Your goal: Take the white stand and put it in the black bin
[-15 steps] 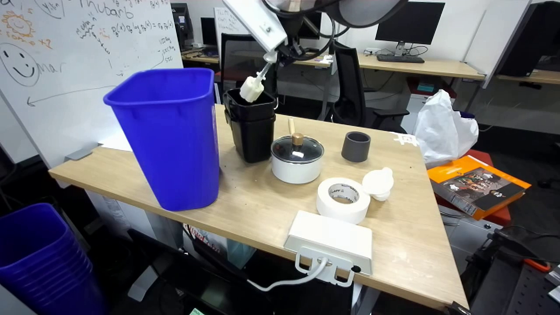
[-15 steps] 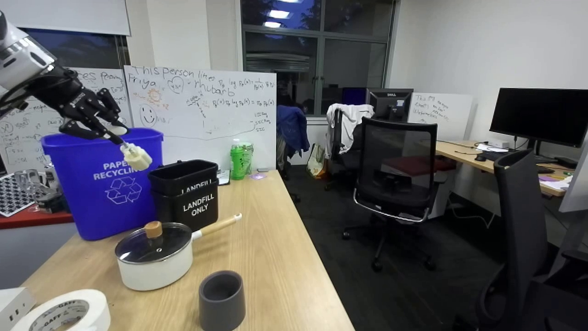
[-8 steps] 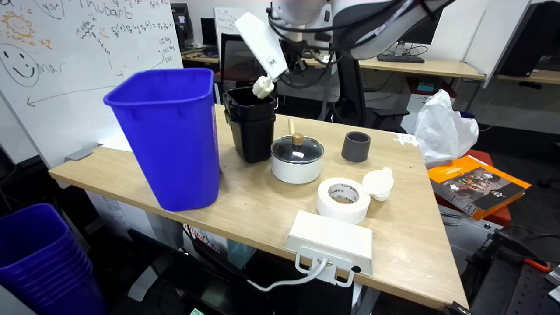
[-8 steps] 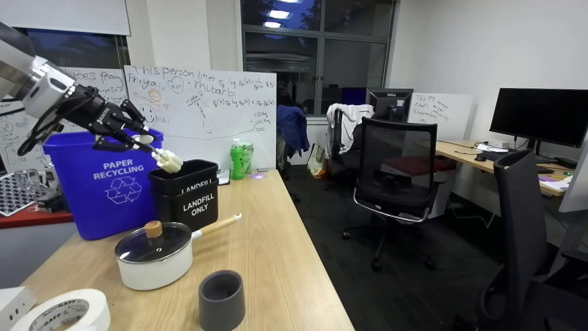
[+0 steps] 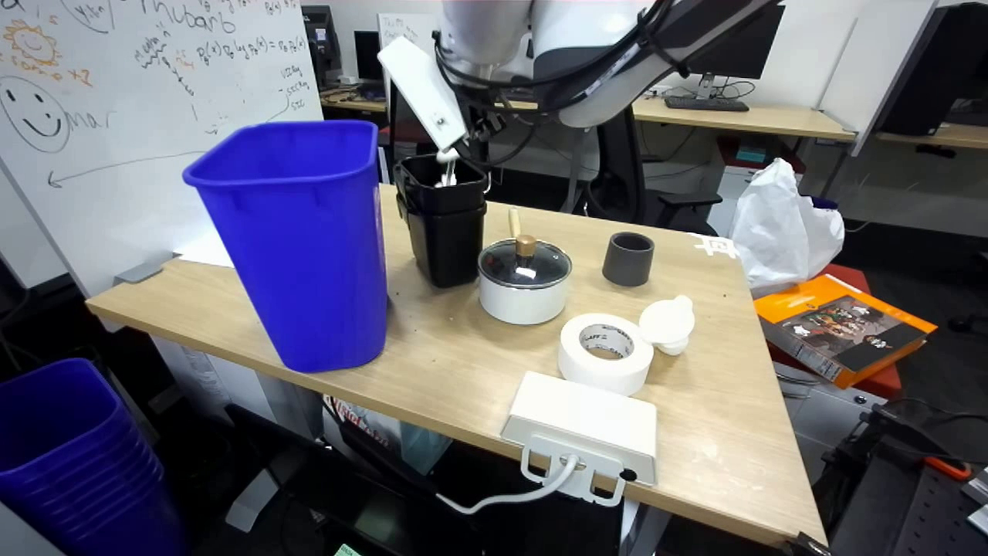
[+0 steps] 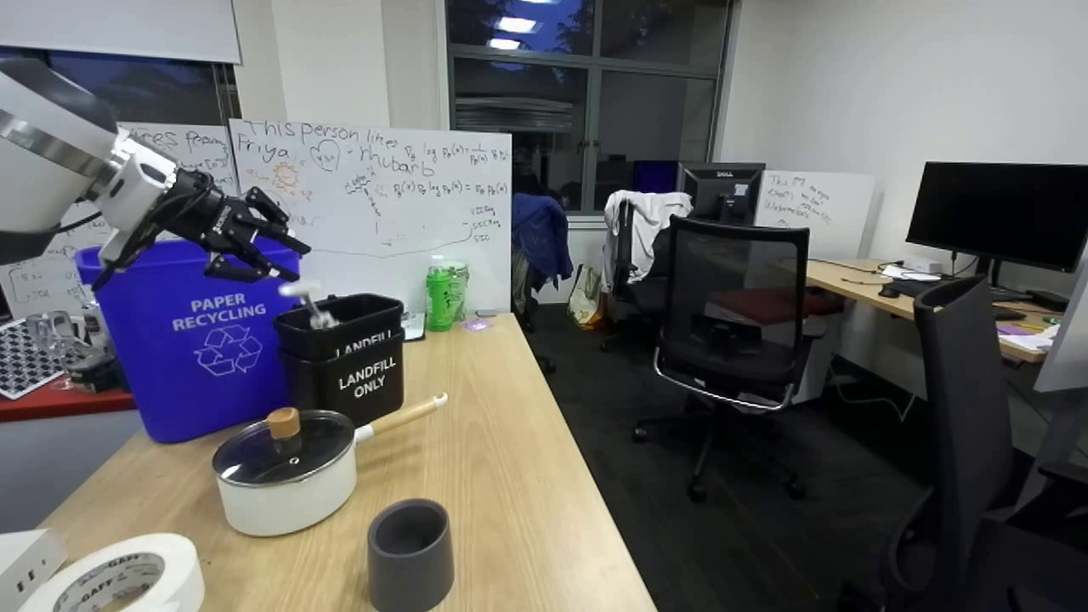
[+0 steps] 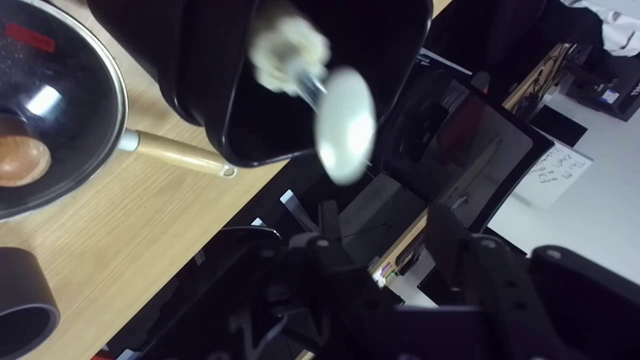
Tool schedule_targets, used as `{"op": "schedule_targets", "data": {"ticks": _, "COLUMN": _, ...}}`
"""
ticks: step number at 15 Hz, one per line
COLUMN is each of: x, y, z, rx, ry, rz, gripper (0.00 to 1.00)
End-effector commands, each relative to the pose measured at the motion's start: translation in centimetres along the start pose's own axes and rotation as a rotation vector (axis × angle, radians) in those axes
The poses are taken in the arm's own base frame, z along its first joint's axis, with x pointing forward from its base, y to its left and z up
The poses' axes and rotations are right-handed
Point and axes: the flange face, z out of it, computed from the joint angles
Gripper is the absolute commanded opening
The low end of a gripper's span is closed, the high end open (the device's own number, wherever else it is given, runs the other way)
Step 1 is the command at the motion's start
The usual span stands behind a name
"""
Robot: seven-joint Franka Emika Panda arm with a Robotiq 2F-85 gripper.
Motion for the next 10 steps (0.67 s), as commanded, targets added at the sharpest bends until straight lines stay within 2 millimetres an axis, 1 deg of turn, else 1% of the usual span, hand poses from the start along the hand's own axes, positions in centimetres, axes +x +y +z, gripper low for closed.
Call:
{"op": "schedule_targets", "data": {"ticks": 1, "x": -1.8, "y": 0.6, "z": 0.6, "rx": 0.018, "ry": -0.016, "rz": -0.027, "gripper": 0.79}}
{"op": "schedule_targets", "data": {"ticks": 2, "x": -2.3, "y": 0.9, "z": 0.8, "rx": 0.015, "ry": -0.019, "rz": -0.032, "gripper": 0.88}}
{"op": "schedule_targets", "data": {"ticks": 4, "x": -2.6, "y": 0.7, "z": 0.5, "rx": 0.026, "ry": -0.024, "rz": -0.035, "gripper": 0.99}}
{"op": "schedule_targets", "data": {"ticks": 6, "x": -2.5, "y": 0.1, "z": 0.0, "rx": 0.045, "ry": -0.025, "rz": -0.033, "gripper": 1.00}}
{"op": "schedule_targets", "data": {"ticks": 10, "x": -1.2, "y": -1.8, "z": -0.8, "rx": 0.087, "ry": 0.018, "rz": -0.032, "gripper": 1.00}}
